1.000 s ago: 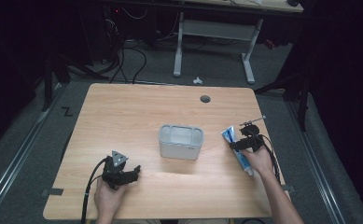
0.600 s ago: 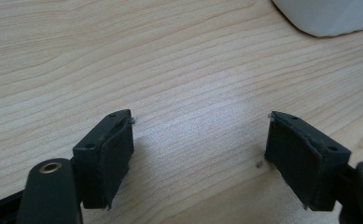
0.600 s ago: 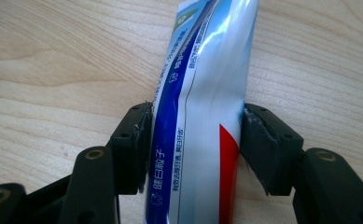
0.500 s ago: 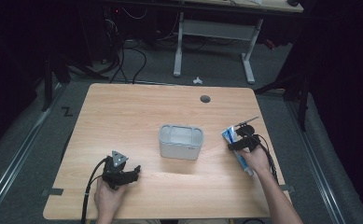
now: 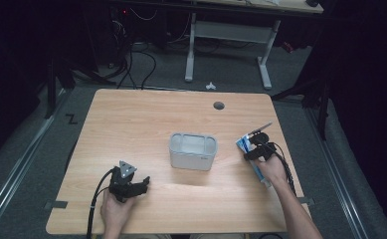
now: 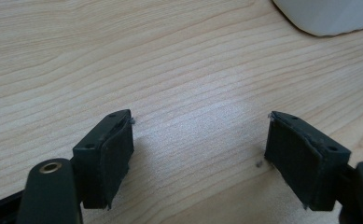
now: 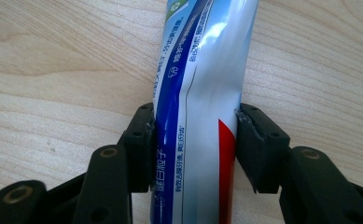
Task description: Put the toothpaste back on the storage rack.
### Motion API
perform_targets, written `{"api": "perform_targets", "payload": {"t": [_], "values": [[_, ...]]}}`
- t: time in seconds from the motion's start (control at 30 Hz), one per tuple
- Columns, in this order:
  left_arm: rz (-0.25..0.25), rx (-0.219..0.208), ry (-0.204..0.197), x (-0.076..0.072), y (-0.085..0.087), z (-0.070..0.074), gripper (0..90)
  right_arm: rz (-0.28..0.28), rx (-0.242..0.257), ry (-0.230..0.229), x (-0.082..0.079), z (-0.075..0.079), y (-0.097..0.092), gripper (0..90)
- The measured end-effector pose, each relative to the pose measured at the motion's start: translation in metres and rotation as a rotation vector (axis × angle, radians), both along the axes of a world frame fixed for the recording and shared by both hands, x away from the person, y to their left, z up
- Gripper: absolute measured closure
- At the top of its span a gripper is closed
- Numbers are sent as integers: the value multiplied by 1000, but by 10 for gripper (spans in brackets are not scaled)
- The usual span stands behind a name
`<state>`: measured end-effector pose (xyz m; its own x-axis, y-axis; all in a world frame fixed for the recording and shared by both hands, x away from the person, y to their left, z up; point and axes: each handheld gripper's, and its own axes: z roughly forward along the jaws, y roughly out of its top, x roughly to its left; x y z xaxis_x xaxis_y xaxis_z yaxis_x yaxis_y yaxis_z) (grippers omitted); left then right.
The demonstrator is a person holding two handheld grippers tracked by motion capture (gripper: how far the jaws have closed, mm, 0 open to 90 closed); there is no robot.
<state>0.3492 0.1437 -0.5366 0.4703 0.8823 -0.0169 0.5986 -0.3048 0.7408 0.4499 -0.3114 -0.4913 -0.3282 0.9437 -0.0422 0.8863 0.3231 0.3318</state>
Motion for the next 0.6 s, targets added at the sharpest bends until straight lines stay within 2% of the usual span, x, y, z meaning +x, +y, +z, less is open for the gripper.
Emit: {"api": "perform_targets", "payload": {"t": [0.2,0.37,0.6], "values": [[1,1,2,0,0,0,237,3,-35,16,1,2,3,618],[1,0,0,0,0,0,237,-8,-26,32,2,4,0,687],[2,-2,1,0,0,0,237,4,-13,27,1,5,-2,712]]}}
